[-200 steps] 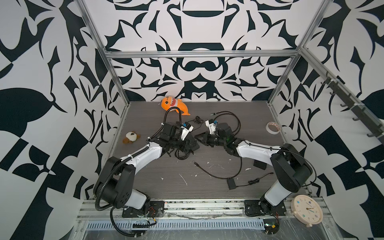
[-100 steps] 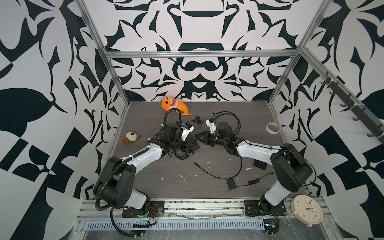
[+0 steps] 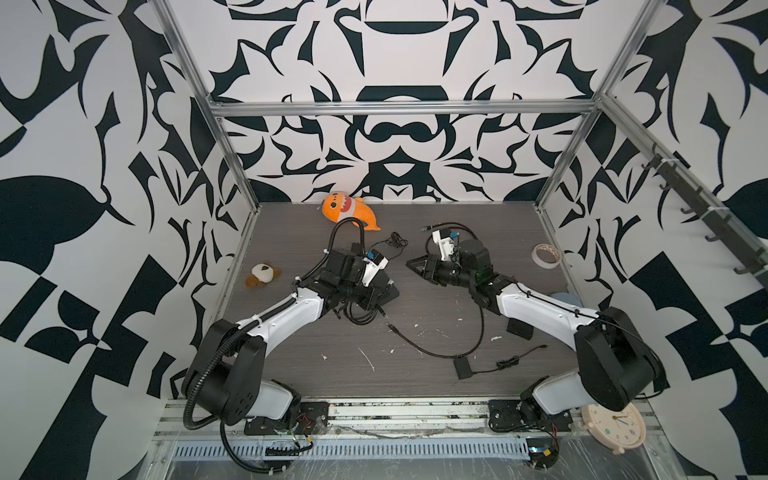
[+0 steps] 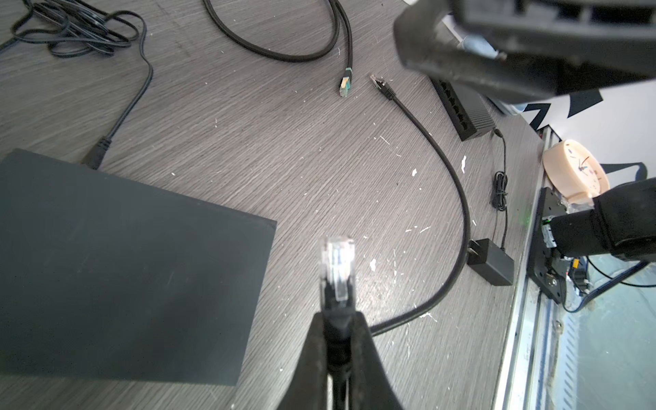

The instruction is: Insert the plug into the switch port

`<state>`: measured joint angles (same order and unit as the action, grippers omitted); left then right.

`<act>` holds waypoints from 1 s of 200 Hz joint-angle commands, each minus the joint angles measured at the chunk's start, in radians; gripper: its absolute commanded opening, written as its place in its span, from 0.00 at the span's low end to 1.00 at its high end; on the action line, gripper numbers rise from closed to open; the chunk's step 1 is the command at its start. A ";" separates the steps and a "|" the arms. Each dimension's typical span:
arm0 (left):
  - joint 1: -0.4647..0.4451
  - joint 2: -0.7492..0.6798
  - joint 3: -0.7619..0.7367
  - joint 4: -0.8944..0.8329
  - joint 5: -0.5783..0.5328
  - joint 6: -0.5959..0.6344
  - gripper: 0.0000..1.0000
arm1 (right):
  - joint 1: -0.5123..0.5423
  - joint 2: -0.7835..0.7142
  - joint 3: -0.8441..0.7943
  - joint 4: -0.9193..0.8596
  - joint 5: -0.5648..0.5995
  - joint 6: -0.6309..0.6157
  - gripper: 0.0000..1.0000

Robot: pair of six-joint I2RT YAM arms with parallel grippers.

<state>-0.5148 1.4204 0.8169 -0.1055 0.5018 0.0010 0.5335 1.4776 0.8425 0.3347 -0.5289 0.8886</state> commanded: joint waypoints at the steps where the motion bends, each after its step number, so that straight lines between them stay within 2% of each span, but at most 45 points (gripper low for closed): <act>1: -0.022 -0.029 0.040 -0.059 -0.031 0.044 0.02 | 0.025 -0.004 0.000 -0.008 -0.026 -0.035 0.33; 83: -0.068 -0.029 0.088 -0.171 -0.106 0.104 0.02 | 0.074 0.031 0.017 -0.071 -0.042 -0.110 0.29; 186: -0.079 -0.018 0.110 -0.183 -0.107 0.105 0.02 | 0.110 0.089 0.033 -0.007 -0.054 -0.080 0.27; 200: -0.079 -0.019 0.110 -0.181 -0.107 0.105 0.02 | 0.114 0.099 0.032 0.011 -0.058 -0.070 0.22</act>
<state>-0.5896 1.4162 0.8917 -0.2741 0.3874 0.0956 0.6353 1.5726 0.8421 0.2882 -0.5697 0.8112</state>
